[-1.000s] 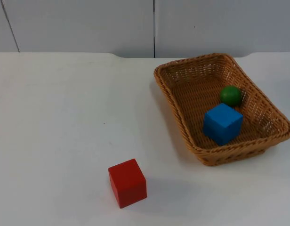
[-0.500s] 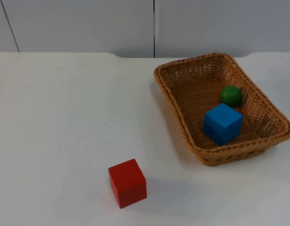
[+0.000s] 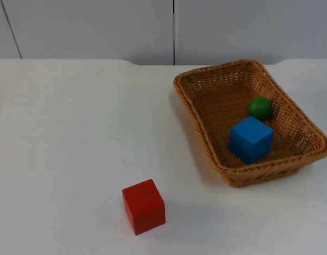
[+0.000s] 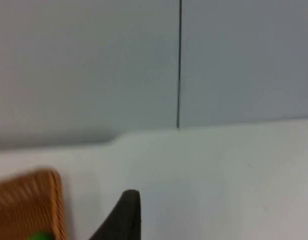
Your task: Place all geometric objects except the red cube into the basket.
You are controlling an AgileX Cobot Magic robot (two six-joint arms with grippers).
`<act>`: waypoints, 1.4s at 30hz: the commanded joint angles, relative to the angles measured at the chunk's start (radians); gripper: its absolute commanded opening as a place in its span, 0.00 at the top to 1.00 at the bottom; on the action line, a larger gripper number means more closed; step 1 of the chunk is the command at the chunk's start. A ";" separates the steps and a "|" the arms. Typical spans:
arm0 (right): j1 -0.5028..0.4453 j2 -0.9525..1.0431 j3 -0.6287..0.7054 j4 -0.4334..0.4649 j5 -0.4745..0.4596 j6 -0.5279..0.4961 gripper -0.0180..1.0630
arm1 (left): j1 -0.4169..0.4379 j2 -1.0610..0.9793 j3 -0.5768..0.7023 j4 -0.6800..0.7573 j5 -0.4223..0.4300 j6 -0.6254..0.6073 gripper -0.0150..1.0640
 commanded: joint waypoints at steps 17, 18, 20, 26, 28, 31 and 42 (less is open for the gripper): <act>0.184 -0.714 0.033 -0.007 0.259 -0.185 0.02 | -0.032 -0.769 0.115 -0.077 0.277 0.070 0.01; 0.184 -0.714 0.033 -0.007 0.259 -0.185 0.02 | -0.032 -0.769 0.115 -0.077 0.277 0.070 0.01; 0.228 -0.779 0.033 -0.008 0.292 -0.180 0.02 | -0.032 -0.856 0.111 -0.052 0.276 -0.001 0.01; 0.234 -0.927 0.033 -0.037 0.326 -0.152 0.02 | 0.042 -1.008 0.055 -0.034 0.339 0.052 0.01; 0.228 -0.964 0.033 -0.031 0.330 -0.148 0.02 | 0.061 -1.045 0.042 -0.047 0.347 0.062 0.01; 0.221 -1.036 0.033 -0.035 0.398 -0.121 0.02 | 0.083 -1.102 0.037 -0.051 0.400 0.056 0.01; 0.272 -1.080 0.046 -0.016 0.617 -0.079 0.02 | 0.000 -1.215 0.050 0.014 0.572 -0.003 0.01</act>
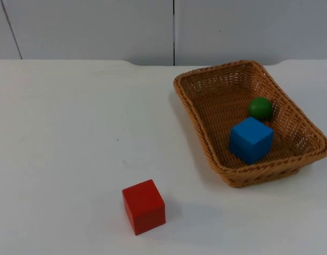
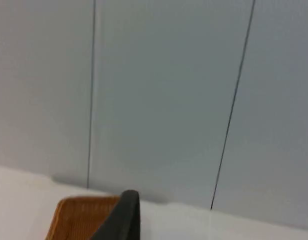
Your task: Place all geometric objects except the red cube into the basket.
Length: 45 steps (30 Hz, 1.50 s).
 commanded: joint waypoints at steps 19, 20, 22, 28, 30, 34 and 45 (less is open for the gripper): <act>0.005 0.001 0.446 -0.085 -0.074 0.257 0.02 | -0.040 -0.024 0.492 0.151 -0.146 -0.177 0.01; 0.005 0.001 0.485 -0.093 -0.070 0.264 0.02 | -0.040 -0.024 0.534 0.166 -0.120 -0.195 0.01; 0.005 0.001 0.520 -0.092 -0.065 0.264 0.02 | -0.040 -0.024 0.565 0.176 -0.088 -0.211 0.01; 0.005 0.001 0.563 -0.099 -0.062 0.264 0.02 | -0.040 -0.024 0.680 0.179 0.026 -0.216 0.01; 0.005 0.001 0.563 -0.101 -0.062 0.262 0.02 | -0.040 -0.024 0.683 0.179 0.018 -0.207 0.01; 0.005 0.001 0.563 -0.101 -0.062 0.260 0.02 | -0.040 -0.024 0.683 0.188 0.016 -0.152 0.01; 0.005 0.001 0.563 -0.101 -0.062 0.260 0.02 | -0.040 -0.024 0.683 0.192 0.016 -0.155 0.01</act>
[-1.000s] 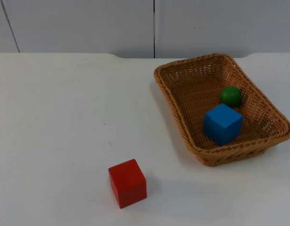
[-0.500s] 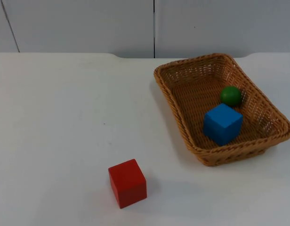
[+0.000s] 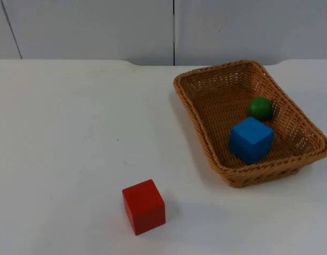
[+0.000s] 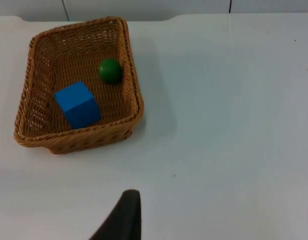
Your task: Place all geometric objects except the red cube into the basket.
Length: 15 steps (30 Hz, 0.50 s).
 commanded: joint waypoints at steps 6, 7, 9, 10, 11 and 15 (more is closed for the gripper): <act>-0.001 -0.003 0.002 -0.008 -0.007 0.003 0.02 | -0.004 -0.003 0.003 0.003 -0.002 0.003 0.01; -0.001 -0.003 0.002 -0.008 -0.007 0.003 0.02 | -0.004 -0.003 0.003 0.003 -0.002 0.003 0.01; -0.001 -0.003 0.002 -0.008 -0.007 0.006 0.02 | -0.004 -0.003 0.003 0.003 -0.002 0.003 0.01; -0.001 -0.003 0.002 -0.008 -0.007 0.009 0.02 | -0.004 -0.003 0.003 0.003 -0.002 0.003 0.01; -0.001 -0.003 0.002 -0.008 -0.007 0.009 0.02 | -0.004 -0.003 0.003 0.003 -0.002 0.003 0.01; -0.001 -0.003 0.002 -0.008 -0.007 0.009 0.02 | -0.004 -0.003 0.003 0.003 -0.002 0.003 0.01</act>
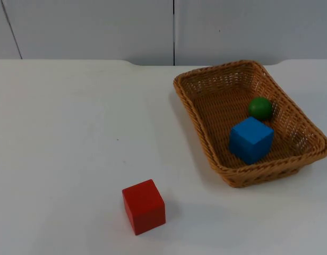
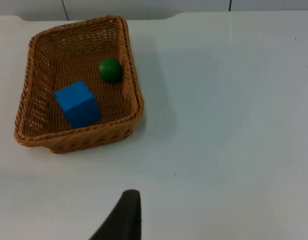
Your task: Place all geometric objects except the red cube into the basket.
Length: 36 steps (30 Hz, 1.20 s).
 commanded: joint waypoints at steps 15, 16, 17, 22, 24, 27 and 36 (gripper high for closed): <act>-0.073 -0.003 0.000 -0.006 -0.007 0.002 0.02 | -0.004 -0.003 0.003 0.003 -0.002 0.003 0.01; -0.073 -0.003 0.000 -0.006 -0.007 0.002 0.02 | 0.001 -0.003 0.003 0.003 -0.002 0.003 0.01; -0.073 -0.003 0.000 -0.006 -0.007 0.002 0.02 | 0.001 -0.003 0.003 0.003 -0.002 0.003 0.01; -0.099 -0.003 0.000 -0.006 -0.007 0.002 0.02 | 0.047 -0.003 0.003 0.014 -0.002 0.003 0.01; -0.104 -0.003 0.000 -0.006 -0.007 0.002 0.02 | 0.032 -0.003 0.003 0.020 -0.002 0.003 0.01; -0.104 -0.003 0.000 -0.006 -0.007 0.002 0.02 | 0.023 -0.003 0.003 0.021 -0.002 0.003 0.01; -0.143 -0.003 0.000 -0.006 -0.007 0.003 0.02 | 0.013 -0.003 0.003 0.023 -0.002 0.003 0.01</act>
